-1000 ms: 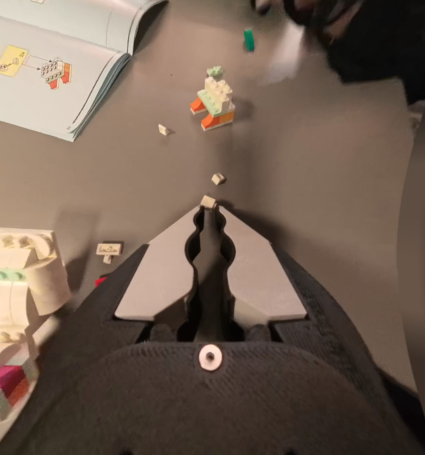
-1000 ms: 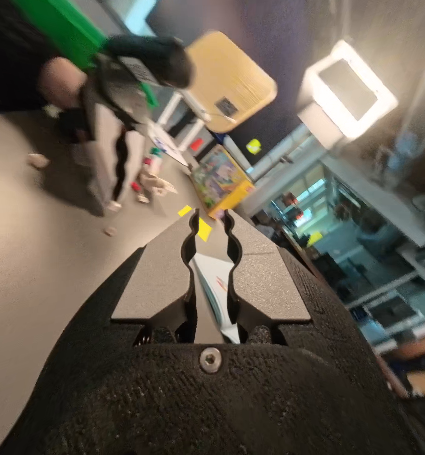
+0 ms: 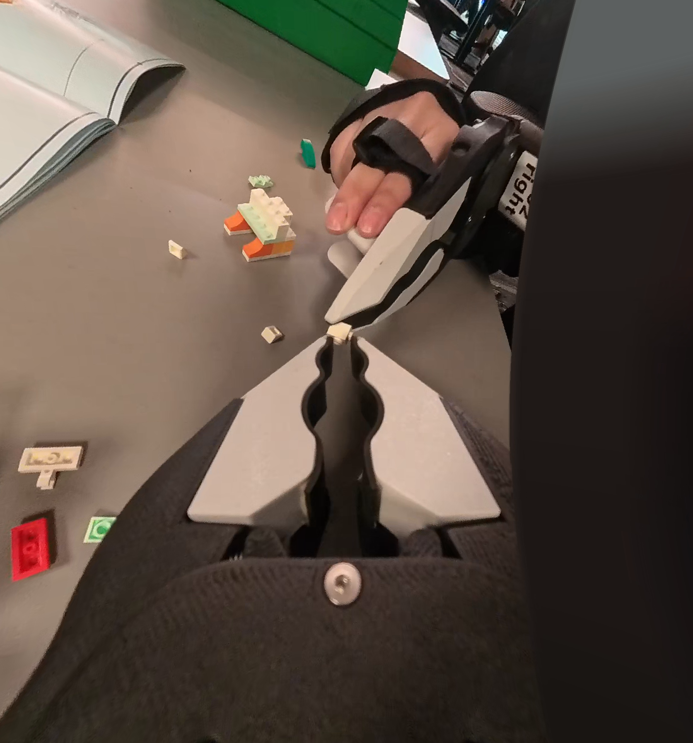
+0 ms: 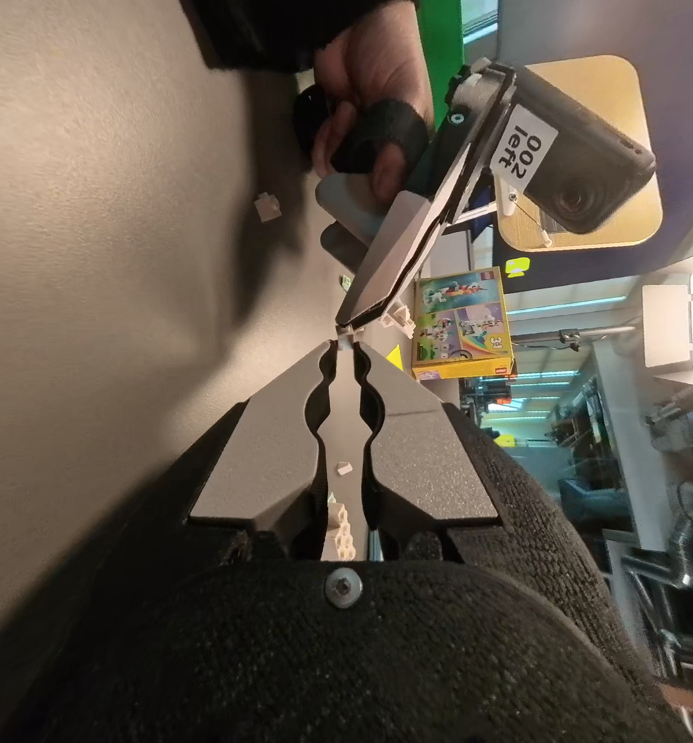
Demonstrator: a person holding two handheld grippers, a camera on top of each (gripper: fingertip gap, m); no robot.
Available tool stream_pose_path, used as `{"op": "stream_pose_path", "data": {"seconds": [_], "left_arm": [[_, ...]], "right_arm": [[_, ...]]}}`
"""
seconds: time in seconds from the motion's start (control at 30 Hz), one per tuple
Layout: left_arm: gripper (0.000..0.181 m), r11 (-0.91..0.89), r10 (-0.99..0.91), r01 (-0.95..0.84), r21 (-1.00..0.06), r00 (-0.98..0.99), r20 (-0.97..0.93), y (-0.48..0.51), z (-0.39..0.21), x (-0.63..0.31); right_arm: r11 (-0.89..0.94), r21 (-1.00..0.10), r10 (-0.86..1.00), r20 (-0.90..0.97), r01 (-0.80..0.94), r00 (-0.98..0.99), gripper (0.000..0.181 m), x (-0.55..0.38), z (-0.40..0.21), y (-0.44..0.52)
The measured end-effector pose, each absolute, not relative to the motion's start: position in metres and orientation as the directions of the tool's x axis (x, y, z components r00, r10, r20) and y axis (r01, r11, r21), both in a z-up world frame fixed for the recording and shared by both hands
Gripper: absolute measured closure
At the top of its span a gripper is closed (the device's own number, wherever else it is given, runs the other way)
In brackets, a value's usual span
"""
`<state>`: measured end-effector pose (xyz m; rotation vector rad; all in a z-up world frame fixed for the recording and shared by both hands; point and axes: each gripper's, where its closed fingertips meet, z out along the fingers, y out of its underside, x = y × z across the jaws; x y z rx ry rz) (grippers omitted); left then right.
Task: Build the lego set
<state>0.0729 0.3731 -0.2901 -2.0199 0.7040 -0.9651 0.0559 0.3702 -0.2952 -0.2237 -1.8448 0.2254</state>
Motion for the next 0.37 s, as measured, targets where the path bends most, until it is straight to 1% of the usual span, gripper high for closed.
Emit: {"op": "stream_pose_path", "data": {"seconds": [0.07, 0.1, 0.2, 0.27, 0.3, 0.37], "left_arm": [[0.174, -0.529, -0.725, -0.117, -0.841, 0.577, 0.376, 0.378, -0.286, 0.071], [0.17, -0.506, -0.715, -0.081, -0.859, 0.596, 0.365, 0.383, -0.28, 0.069], [0.157, -0.346, -0.648, 0.021, -0.938, 0.718, 0.255, 0.406, -0.256, 0.054], [0.148, -0.241, -0.602, 0.068, -0.968, 0.772, 0.204, 0.414, -0.238, 0.048], [0.144, -0.213, -0.588, 0.1, -0.972, 0.781, 0.209, 0.415, -0.231, 0.046], [0.144, -0.215, -0.606, 0.177, -0.96, 0.747, 0.274, 0.413, -0.224, 0.049]], "right_arm": [[0.964, -0.26, 0.267, 0.933, 0.06, -0.24, 0.176, 0.054, -0.29, 0.375], [0.967, -0.243, 0.254, 0.949, 0.081, -0.189, 0.176, 0.052, -0.283, 0.381], [0.969, -0.175, 0.172, 0.985, 0.175, 0.031, 0.176, 0.045, -0.252, 0.403], [0.969, -0.136, 0.109, 0.985, 0.207, 0.137, 0.176, 0.043, -0.237, 0.41], [0.97, -0.115, 0.077, 0.981, 0.214, 0.178, 0.176, 0.042, -0.231, 0.41], [0.972, -0.068, 0.015, 0.973, 0.226, 0.23, 0.176, 0.041, -0.224, 0.409]]}}
